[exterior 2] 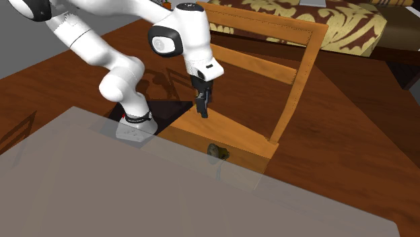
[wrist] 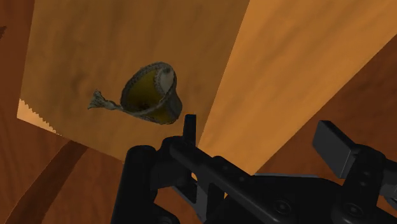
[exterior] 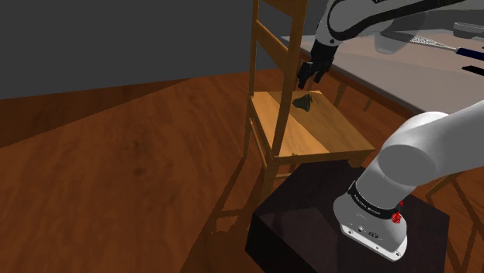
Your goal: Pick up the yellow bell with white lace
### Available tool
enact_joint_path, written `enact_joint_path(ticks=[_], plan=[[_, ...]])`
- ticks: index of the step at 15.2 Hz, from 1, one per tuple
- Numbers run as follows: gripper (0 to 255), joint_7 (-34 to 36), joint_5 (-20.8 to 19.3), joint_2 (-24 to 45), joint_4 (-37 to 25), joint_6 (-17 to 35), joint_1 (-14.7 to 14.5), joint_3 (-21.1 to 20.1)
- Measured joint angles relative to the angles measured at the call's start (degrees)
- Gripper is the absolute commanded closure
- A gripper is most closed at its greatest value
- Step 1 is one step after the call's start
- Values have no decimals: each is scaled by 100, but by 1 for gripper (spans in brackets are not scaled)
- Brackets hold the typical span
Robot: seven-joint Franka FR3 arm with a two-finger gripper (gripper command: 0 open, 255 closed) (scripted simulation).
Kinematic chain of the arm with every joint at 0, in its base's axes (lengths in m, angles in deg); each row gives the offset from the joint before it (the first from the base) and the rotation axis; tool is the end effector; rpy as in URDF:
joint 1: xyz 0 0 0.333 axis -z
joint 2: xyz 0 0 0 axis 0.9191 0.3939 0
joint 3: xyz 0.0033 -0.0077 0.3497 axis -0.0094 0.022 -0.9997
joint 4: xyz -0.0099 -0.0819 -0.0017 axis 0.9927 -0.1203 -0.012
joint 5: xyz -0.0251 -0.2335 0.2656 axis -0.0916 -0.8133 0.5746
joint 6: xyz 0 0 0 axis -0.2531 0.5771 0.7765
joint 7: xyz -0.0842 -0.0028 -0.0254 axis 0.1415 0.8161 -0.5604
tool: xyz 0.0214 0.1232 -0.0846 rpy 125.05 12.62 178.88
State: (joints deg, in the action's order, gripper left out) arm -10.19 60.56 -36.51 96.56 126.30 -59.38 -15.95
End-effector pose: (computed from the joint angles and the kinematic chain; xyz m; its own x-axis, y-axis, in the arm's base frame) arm 0.2963 -0.1349 0.4509 0.9784 -0.1608 0.1302 -0.1660 -0.9857 0.0302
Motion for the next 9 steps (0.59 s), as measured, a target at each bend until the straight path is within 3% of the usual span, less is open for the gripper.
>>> enact_joint_path(ticks=[9], plan=[[0, -183, 32, 1373, 339, 2177, 308, 861]])
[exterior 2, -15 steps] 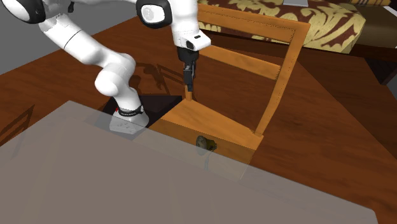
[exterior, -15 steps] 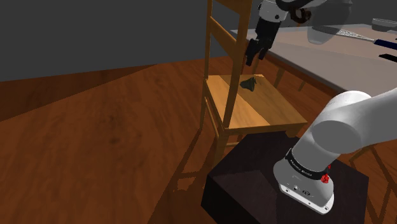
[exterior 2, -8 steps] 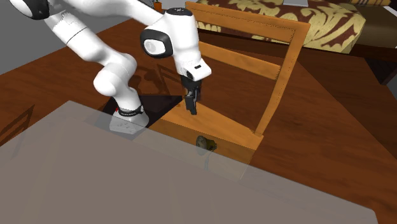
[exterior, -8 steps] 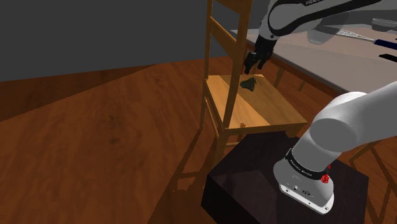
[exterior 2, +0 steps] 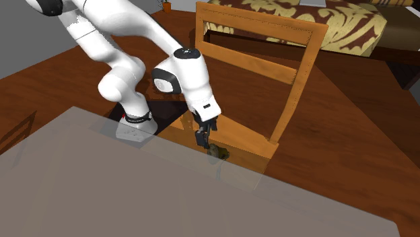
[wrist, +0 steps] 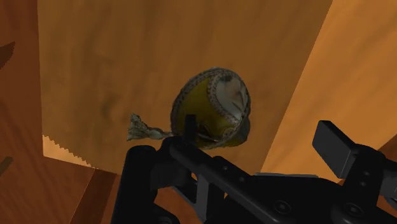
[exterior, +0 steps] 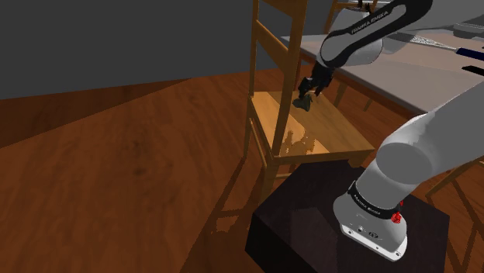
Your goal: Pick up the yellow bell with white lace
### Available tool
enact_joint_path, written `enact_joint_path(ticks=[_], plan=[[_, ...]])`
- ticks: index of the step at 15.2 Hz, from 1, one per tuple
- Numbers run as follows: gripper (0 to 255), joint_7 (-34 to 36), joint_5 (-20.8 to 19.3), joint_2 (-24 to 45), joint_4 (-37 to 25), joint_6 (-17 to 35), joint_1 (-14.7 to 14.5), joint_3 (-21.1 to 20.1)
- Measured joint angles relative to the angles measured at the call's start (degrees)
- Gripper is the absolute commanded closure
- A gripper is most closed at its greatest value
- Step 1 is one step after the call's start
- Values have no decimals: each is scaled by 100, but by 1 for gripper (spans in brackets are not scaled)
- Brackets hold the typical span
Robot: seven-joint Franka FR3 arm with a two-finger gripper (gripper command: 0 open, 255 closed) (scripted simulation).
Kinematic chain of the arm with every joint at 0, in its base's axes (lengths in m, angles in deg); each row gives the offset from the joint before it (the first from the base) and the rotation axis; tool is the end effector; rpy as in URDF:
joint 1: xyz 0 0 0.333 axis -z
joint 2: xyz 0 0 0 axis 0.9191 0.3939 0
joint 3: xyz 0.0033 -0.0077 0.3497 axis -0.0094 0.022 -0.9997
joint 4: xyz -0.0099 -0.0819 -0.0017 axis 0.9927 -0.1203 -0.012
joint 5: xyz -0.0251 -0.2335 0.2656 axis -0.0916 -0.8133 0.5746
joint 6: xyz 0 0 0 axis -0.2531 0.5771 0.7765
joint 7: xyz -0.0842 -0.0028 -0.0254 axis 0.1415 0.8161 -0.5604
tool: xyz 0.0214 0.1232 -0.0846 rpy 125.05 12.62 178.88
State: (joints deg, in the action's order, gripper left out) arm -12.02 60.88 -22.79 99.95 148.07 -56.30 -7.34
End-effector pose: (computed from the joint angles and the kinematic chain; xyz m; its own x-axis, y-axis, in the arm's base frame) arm 0.3185 -0.2084 0.3793 0.9300 -0.3048 0.2056 -0.3130 -0.9497 0.0079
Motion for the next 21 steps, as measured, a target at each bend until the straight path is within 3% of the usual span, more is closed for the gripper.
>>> enact_joint_path(ticks=[8, 9, 21], plan=[[0, -174, 208, 655, 204, 899, -117, 233], [255, -191, 222, 687, 217, 943, -125, 247], [255, -177, 205, 643, 188, 879, -113, 236]])
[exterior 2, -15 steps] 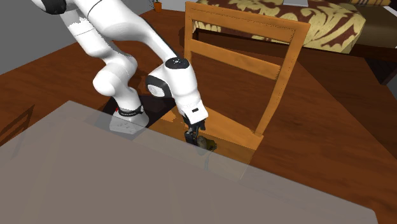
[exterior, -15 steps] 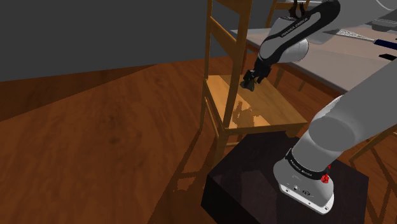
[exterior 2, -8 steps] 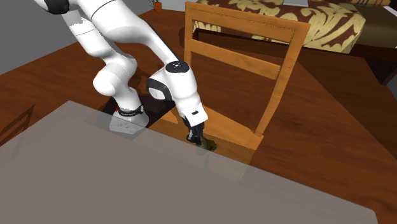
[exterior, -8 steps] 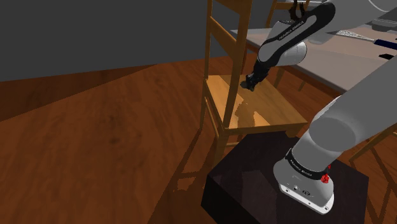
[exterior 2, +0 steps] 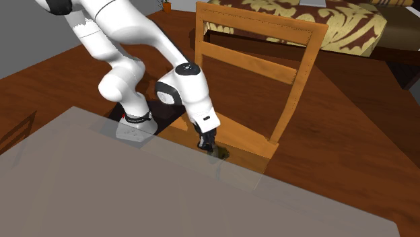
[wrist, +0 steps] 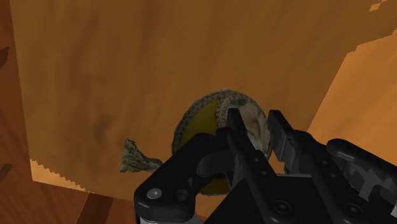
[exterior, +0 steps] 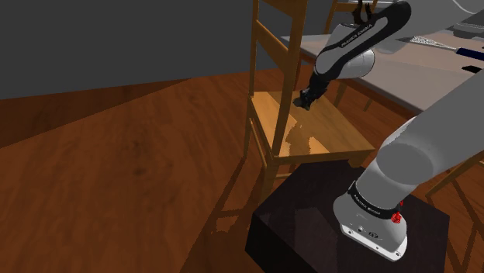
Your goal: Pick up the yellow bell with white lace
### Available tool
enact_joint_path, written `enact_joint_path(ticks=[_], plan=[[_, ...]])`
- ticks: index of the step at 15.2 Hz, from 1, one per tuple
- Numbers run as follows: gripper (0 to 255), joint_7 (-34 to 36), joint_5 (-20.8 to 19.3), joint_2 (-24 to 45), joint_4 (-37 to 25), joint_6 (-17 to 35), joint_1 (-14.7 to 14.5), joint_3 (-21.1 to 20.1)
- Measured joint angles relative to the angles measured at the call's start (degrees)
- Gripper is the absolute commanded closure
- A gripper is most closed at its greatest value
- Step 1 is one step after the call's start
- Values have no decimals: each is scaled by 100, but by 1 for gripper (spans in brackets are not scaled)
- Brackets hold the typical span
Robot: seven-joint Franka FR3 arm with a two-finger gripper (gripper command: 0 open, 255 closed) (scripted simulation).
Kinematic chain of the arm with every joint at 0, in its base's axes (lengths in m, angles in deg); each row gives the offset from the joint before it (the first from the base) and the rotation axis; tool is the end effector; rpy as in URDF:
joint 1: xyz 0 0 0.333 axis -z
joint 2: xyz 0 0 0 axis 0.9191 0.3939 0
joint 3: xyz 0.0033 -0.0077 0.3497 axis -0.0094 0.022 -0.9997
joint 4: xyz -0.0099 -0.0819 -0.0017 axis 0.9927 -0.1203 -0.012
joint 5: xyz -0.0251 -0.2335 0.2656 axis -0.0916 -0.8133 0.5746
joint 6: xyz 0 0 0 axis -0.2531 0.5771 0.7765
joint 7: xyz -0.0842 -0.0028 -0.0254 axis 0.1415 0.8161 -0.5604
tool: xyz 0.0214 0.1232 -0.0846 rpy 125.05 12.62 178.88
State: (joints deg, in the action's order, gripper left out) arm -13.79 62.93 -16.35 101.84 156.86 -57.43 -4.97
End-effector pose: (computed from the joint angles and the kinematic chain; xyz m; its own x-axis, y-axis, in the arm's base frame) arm 0.3266 -0.2174 0.3421 0.9233 -0.3181 0.2150 -0.3272 -0.9449 0.0070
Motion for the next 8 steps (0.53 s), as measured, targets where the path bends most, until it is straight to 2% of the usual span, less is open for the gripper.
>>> enact_joint_path(ticks=[8], plan=[[255, 152, -166, -530, -244, -763, 117, -165]])
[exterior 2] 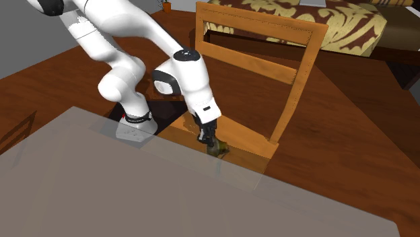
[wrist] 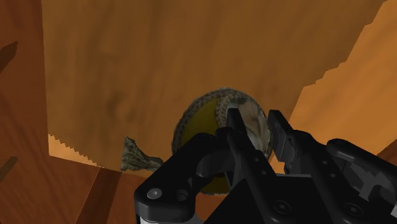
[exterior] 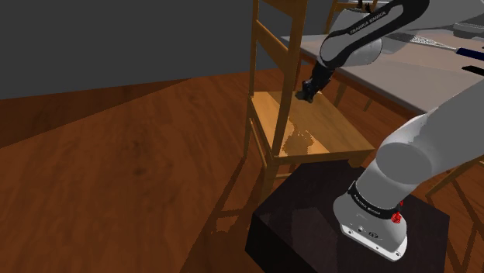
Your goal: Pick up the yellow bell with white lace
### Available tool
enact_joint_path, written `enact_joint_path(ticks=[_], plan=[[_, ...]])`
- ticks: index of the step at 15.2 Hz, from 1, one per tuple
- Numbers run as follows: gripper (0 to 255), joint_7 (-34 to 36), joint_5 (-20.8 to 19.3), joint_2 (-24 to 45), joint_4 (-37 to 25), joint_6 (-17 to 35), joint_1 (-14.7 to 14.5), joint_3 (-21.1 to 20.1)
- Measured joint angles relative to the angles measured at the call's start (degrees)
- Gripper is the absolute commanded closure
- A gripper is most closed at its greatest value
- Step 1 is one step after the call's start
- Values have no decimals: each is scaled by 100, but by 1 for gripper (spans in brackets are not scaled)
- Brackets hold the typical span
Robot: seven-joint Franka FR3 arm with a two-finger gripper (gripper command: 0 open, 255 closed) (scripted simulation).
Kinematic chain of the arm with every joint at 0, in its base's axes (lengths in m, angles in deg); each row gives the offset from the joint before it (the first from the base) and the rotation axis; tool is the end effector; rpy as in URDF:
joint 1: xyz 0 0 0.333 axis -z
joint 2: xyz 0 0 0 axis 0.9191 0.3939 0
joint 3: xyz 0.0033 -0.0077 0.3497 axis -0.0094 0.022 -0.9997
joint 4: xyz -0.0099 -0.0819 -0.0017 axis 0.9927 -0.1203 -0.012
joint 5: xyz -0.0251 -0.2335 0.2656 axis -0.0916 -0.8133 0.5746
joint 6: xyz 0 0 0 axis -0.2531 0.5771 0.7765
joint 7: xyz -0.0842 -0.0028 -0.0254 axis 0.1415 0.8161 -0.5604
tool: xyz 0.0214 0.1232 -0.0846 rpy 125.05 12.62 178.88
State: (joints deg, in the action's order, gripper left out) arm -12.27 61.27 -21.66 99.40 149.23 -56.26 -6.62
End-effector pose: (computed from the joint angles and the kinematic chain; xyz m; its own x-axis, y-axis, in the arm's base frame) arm 0.3213 -0.2160 0.3781 0.9235 -0.3178 0.2150 -0.3269 -0.9451 0.0069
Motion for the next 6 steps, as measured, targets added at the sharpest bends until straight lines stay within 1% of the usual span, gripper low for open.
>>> enact_joint_path(ticks=[6], plan=[[255, 79, -69, -378, -180, -554, 63, -119]])
